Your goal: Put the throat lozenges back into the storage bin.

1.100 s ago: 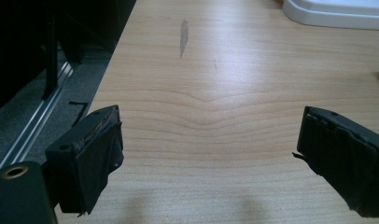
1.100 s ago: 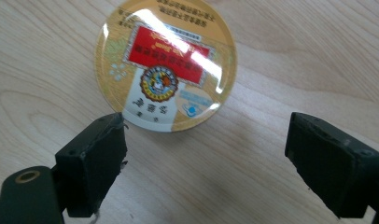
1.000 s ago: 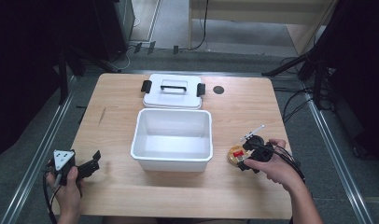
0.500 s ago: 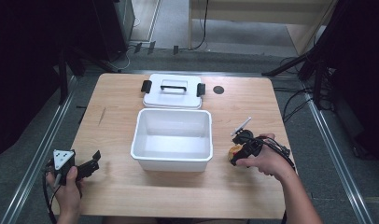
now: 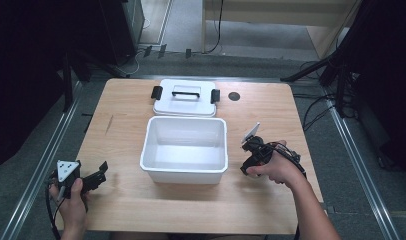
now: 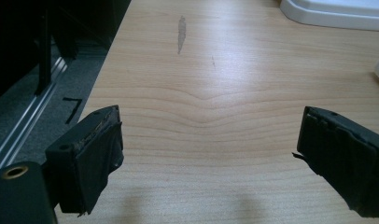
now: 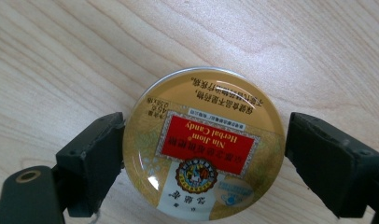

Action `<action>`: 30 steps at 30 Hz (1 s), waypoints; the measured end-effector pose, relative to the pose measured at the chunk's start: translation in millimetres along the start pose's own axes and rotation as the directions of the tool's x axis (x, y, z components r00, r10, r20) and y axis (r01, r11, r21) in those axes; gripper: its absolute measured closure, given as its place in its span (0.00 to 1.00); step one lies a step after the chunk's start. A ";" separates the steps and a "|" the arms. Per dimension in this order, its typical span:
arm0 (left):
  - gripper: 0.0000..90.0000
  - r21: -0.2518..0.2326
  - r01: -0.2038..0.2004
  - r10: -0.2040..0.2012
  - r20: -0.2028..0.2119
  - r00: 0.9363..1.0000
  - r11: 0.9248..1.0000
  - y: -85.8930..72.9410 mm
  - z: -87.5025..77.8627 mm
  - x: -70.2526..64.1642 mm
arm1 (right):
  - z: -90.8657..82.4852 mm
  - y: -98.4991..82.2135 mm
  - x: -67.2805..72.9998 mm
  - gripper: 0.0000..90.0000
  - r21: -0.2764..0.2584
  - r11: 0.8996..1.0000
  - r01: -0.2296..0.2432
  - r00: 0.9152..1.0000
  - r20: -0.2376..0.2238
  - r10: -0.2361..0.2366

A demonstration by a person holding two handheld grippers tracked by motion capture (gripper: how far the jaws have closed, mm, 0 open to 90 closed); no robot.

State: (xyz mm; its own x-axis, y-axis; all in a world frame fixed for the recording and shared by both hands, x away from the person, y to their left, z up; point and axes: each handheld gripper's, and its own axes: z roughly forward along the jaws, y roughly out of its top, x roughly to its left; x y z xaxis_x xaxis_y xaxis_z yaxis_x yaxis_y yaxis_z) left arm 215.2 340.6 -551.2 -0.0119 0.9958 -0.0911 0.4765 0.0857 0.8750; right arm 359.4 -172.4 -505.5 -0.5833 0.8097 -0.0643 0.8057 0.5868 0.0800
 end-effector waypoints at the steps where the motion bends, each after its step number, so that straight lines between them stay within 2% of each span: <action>1: 0.09 0.000 0.000 0.000 -0.001 1.000 1.000 0.0 0.0 -0.1 | 1.0 0.6 0.1 0.15 0.003 1.000 -0.005 1.000 0.000 0.005; 4: 0.09 0.001 0.000 0.000 0.003 1.000 1.000 0.0 0.1 0.0 | 2.4 1.6 1.1 0.22 0.019 1.000 -0.016 1.000 0.000 0.016; 5: 0.09 0.001 0.001 -0.001 0.003 1.000 1.000 0.0 0.1 0.1 | 2.3 1.6 1.4 0.22 0.016 1.000 -0.002 1.000 -0.001 0.002; 14: 0.09 0.003 0.001 -0.001 0.004 1.000 1.000 0.1 0.1 0.2 | -4.0 0.5 -0.8 0.23 -0.001 1.000 0.008 1.000 -0.016 -0.008; 26: 0.09 0.002 0.010 -0.010 0.007 1.000 1.000 0.1 0.1 0.8 | -34.8 5.3 -1.8 0.23 -0.038 0.998 0.046 0.999 -0.014 -0.046; 30: 0.09 0.002 0.011 -0.011 0.008 1.000 1.000 0.1 0.1 1.2 | -45.8 8.1 -1.4 0.23 -0.052 0.995 0.084 0.996 -0.006 -0.084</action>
State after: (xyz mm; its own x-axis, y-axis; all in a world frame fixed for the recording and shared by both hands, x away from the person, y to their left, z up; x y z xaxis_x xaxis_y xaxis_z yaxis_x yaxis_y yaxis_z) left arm 215.3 341.8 -551.2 -0.0101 0.9945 -0.1045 0.4784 0.0966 0.8728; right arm 362.0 -168.5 -459.1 -0.6499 0.7572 -0.0652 0.7474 0.6523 0.1258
